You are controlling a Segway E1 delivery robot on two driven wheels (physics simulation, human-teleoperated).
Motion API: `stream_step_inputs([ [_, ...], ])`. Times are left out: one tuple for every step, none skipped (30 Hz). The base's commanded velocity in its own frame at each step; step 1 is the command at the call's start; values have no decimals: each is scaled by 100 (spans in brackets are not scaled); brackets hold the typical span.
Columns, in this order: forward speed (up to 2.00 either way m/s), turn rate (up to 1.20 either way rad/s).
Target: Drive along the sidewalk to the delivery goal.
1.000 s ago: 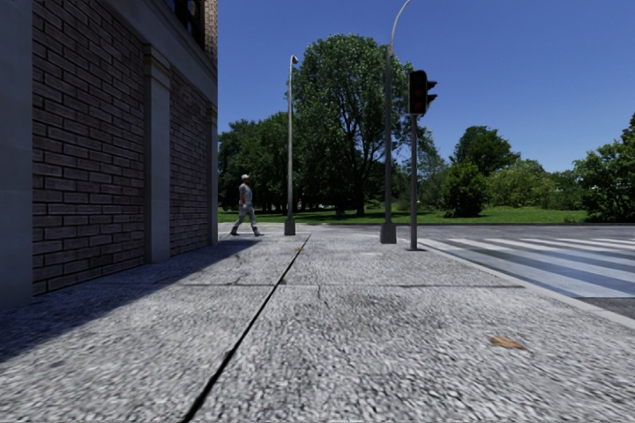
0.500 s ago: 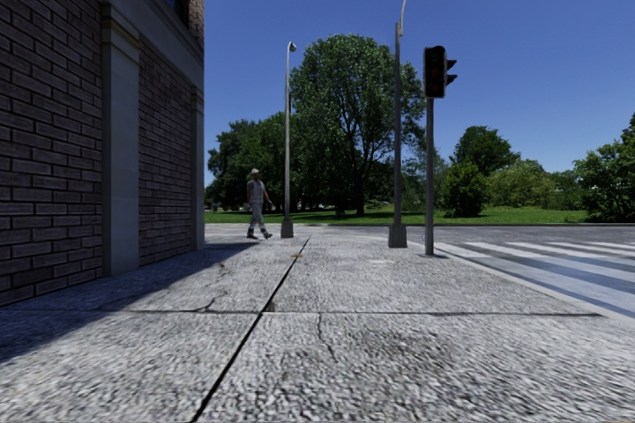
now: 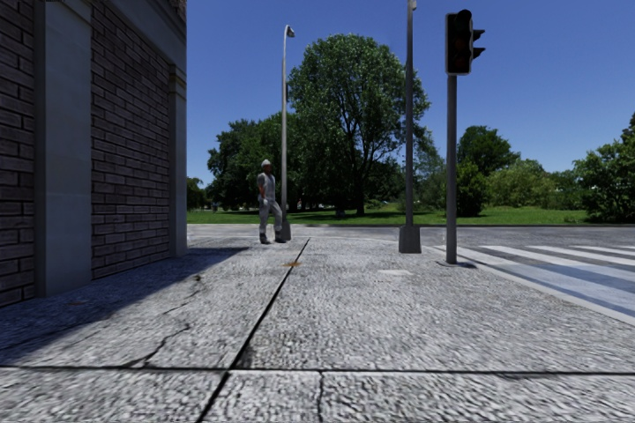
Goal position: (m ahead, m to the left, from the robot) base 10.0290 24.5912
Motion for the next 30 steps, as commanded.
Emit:
stream_step_inputs([
  [147, 0],
  [147, 0],
  [146, 0],
  [146, 0],
  [146, 0],
  [146, 0],
  [146, 0],
  [146, 0],
  [146, 0],
  [146, 4],
  [146, 9],
  [146, 9],
  [146, 13],
  [146, 23],
  [146, 36],
  [146, 36],
  [153, 42],
  [170, 44],
  [182, 43],
  [182, 43],
  [188, 40],
  [200, 39],
  [200, 39],
  [200, 39],
  [200, 39],
  [200, 39],
  [200, 38],
  [200, 38],
  [200, 16],
  [200, 0],
])
